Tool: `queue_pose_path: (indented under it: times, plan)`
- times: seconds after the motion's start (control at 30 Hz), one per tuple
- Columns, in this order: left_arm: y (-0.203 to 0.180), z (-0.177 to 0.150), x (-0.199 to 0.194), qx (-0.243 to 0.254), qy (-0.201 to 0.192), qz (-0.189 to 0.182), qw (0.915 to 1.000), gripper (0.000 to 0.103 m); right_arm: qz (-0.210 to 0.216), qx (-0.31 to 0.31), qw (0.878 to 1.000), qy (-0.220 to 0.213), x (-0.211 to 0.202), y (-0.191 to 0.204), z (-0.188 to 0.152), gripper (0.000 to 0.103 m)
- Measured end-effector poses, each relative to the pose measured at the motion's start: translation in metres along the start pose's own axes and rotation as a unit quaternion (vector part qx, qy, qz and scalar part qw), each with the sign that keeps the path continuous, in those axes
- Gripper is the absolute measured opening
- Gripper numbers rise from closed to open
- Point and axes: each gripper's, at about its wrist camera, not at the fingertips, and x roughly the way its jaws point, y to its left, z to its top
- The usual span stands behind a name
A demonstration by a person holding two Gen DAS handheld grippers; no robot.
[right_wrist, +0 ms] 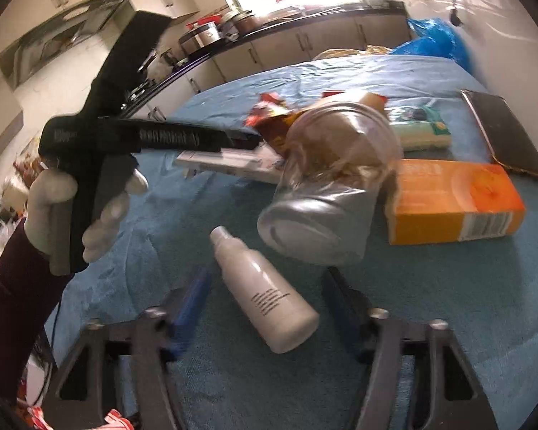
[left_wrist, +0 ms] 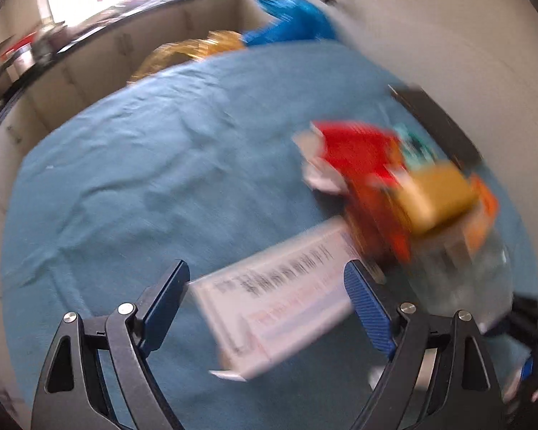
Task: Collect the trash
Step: 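Grasp the white medicine box with the left tool while the right tool grasps the white spray bottle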
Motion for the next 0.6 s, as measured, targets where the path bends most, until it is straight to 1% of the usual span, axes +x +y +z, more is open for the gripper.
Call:
queue_pose_path:
  times: [0.07,0.13,0.2,0.23,0.27,0.3,0.37,0.43,0.5,0.6]
  plan:
    - [-0.008,-0.009,-0.004,0.017,-0.002,0.002,0.9998,0.088,0.011,-0.008,1.0,0.009,0.003,0.003,-0.002,0.033]
    - [-0.014,-0.018,-0.005,0.026,-0.001,0.003,0.9997,0.088,0.009,-0.011,1.0,0.008,0.003,0.004,-0.003,0.033]
    - [-0.019,-0.025,-0.006,0.033,0.002,0.013,0.9994,0.084,0.013,-0.012,1.0,0.009,0.002,0.005,-0.004,0.033]
    - [-0.02,-0.028,-0.008,0.033,0.003,0.013,0.9994,0.079,0.017,-0.011,1.0,0.011,0.0,0.006,-0.006,0.033]
    - [-0.021,-0.032,-0.009,0.032,0.002,0.013,0.9994,0.068,0.016,-0.01,1.0,0.011,-0.002,0.006,-0.008,0.033]
    - [-0.022,-0.035,-0.011,0.028,0.003,0.016,0.9995,0.065,0.015,-0.009,1.0,0.011,-0.004,0.006,-0.011,0.033]
    - [-0.022,-0.041,-0.017,0.01,-0.004,0.019,0.9997,0.058,0.014,-0.006,1.0,0.012,-0.008,0.006,-0.014,0.033]
    - [-0.02,-0.049,-0.028,-0.013,-0.014,0.019,0.9996,0.054,0.013,-0.003,1.0,0.013,-0.013,0.006,-0.017,0.033]
    - [-0.011,-0.061,-0.043,-0.05,-0.023,0.012,0.9984,0.053,0.015,-0.001,1.0,0.016,-0.015,0.005,-0.02,0.033]
    - [-0.004,-0.082,-0.067,-0.085,-0.031,0.017,0.9958,0.053,0.023,0.001,0.999,0.023,-0.021,0.007,-0.03,0.033]
